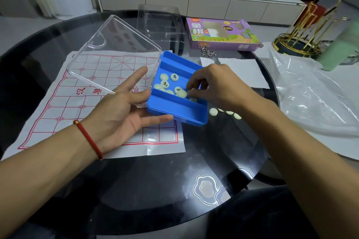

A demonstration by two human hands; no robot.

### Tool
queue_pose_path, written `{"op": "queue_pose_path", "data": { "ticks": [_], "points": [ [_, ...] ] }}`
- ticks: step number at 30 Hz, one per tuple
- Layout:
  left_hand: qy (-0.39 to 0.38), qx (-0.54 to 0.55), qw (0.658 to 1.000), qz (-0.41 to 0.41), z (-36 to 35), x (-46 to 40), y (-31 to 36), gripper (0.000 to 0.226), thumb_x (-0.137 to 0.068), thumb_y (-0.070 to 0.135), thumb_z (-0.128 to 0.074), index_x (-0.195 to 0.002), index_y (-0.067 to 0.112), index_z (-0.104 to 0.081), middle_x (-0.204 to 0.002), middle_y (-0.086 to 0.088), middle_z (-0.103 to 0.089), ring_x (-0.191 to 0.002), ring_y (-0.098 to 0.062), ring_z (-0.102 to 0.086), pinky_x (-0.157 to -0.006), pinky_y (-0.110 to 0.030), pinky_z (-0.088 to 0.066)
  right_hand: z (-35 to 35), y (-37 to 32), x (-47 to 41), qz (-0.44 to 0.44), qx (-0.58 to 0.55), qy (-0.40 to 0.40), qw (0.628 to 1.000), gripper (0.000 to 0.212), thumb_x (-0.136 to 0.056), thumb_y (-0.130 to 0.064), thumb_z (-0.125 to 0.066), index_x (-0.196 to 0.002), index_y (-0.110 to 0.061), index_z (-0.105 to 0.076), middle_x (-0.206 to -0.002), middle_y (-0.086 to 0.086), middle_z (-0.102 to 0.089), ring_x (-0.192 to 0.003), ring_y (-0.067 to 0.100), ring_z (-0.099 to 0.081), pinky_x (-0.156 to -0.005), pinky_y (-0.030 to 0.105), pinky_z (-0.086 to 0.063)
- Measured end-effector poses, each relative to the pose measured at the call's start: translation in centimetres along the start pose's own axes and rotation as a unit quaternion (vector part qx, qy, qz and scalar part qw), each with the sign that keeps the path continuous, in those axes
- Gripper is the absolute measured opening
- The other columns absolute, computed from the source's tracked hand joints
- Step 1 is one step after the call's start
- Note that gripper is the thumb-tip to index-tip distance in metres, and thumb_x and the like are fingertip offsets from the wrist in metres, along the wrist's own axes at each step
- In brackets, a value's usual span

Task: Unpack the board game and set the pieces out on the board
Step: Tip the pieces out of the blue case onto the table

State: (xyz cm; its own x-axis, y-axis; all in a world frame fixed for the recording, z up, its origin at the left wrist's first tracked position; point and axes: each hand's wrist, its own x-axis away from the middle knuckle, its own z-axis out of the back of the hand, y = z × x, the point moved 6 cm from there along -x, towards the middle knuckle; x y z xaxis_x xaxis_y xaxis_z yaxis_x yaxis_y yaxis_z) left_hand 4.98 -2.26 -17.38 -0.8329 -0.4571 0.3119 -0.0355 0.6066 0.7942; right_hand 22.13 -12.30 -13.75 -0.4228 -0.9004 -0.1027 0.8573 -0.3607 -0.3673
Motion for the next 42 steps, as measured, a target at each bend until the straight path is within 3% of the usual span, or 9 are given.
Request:
{"op": "queue_pose_path", "data": {
  "ticks": [3, 6, 12, 17, 22, 26, 33, 37, 42],
  "points": [
    [0.003, 0.009, 1.0, 0.0, 0.1, 0.0, 0.1, 0.056, -0.1, 0.0, -0.045, -0.143, 0.034, -0.051, -0.113, -0.013, -0.074, -0.1, -0.042, -0.071, -0.07, -0.057, -0.06, 0.3, 0.0, 0.0, -0.004, -0.019, 0.014, 1.0, 0.017, -0.085, -0.021, -0.08, -0.102, -0.018, -0.076, -0.087, -0.003, -0.072, -0.078, 0.01, -0.065, -0.067, 0.015, -0.046],
    [-0.002, 0.008, 1.0, -0.001, -0.1, 0.0, 0.1, 0.056, -0.1, -0.001, -0.045, -0.144, 0.035, -0.05, -0.114, -0.012, -0.074, -0.1, -0.042, -0.071, -0.07, -0.057, -0.06, 0.6, 0.3, 0.0, -0.014, -0.019, 0.036, 0.999, 0.023, -0.084, -0.024, -0.082, -0.105, -0.018, -0.075, -0.091, -0.002, -0.073, -0.079, 0.011, -0.066, -0.065, 0.009, -0.044],
    [-0.007, 0.001, 1.0, -0.002, -0.2, 0.1, 0.1, 0.057, -0.1, 0.0, -0.046, -0.144, 0.035, -0.05, -0.114, -0.012, -0.074, -0.1, -0.043, -0.071, -0.074, -0.06, -0.059, 0.5, 0.7, 0.0, -0.045, -0.006, 0.034, 0.998, 0.026, -0.084, -0.03, -0.082, -0.107, -0.018, -0.077, -0.093, -0.002, -0.071, -0.083, 0.013, -0.065, -0.064, 0.017, -0.044],
    [-0.011, -0.008, 1.0, -0.001, -0.3, 0.1, -0.1, 0.057, -0.099, 0.0, -0.046, -0.143, 0.036, -0.05, -0.114, -0.013, -0.074, -0.1, -0.043, -0.071, -0.074, -0.061, -0.059, 0.3, 0.6, -0.1, -0.057, -0.007, 0.032, 0.998, 0.034, -0.082, -0.028, -0.084, -0.112, -0.015, -0.076, -0.097, 0.003, -0.072, -0.088, 0.017, -0.066, -0.077, 0.028, -0.053],
    [-0.013, -0.01, 1.0, -0.001, -0.2, 0.1, -0.1, 0.057, -0.099, 0.0, -0.046, -0.143, 0.036, -0.05, -0.116, -0.013, -0.073, -0.101, -0.044, -0.07, -0.074, -0.061, -0.058, -0.2, 0.2, -0.4, -0.064, -0.006, 0.035, 0.997, 0.027, -0.084, -0.025, -0.081, -0.109, -0.014, -0.078, -0.097, 0.004, -0.074, -0.089, 0.02, -0.067, -0.08, 0.034, -0.055],
    [-0.01, -0.011, 1.0, -0.004, -0.1, 0.0, -0.1, 0.057, -0.099, 0.0, -0.046, -0.143, 0.036, -0.05, -0.114, -0.013, -0.074, -0.1, -0.044, -0.071, -0.075, -0.061, -0.058, -0.3, 0.3, -0.6, -0.072, -0.021, 0.031, 0.997, 0.024, -0.084, -0.023, -0.081, -0.108, -0.017, -0.079, -0.099, 0.003, -0.074, -0.089, 0.018, -0.067, -0.076, 0.027, -0.051],
    [-0.01, -0.011, 1.0, -0.003, -0.1, 0.0, -0.1, 0.057, -0.099, 0.001, -0.047, -0.144, 0.036, -0.05, -0.112, -0.012, -0.074, -0.1, -0.043, -0.071, -0.075, -0.062, -0.058, -0.2, -0.1, -0.5, -0.048, -0.011, 0.001, 0.999, 0.018, -0.086, -0.015, -0.075, -0.102, -0.021, -0.08, -0.091, 0.0, -0.07, -0.091, 0.018, -0.066, -0.081, 0.035, -0.057],
    [-0.012, -0.014, 1.0, -0.001, -0.2, 0.0, -0.2, 0.057, -0.099, 0.001, -0.047, -0.144, 0.036, -0.049, -0.113, -0.012, -0.074, -0.1, -0.043, -0.071, -0.075, -0.062, -0.058, -0.7, -0.3, -0.6, -0.033, 0.002, -0.005, 0.999, 0.016, -0.086, -0.017, -0.077, -0.101, -0.02, -0.079, -0.097, 0.004, -0.071, -0.095, 0.021, -0.064, -0.081, 0.038, -0.057],
    [-0.004, -0.013, 1.0, 0.002, 0.1, -0.1, -0.3, 0.057, -0.1, 0.001, -0.047, -0.144, 0.036, -0.05, -0.115, -0.013, -0.073, -0.101, -0.044, -0.07, -0.076, -0.062, -0.058, -0.5, -0.1, -0.8, -0.029, -0.009, -0.001, 1.0, 0.014, -0.081, -0.018, -0.079, -0.095, -0.019, -0.08, -0.09, 0.002, -0.073, -0.086, 0.018, -0.066, -0.078, 0.036, -0.058]
  ]
}}
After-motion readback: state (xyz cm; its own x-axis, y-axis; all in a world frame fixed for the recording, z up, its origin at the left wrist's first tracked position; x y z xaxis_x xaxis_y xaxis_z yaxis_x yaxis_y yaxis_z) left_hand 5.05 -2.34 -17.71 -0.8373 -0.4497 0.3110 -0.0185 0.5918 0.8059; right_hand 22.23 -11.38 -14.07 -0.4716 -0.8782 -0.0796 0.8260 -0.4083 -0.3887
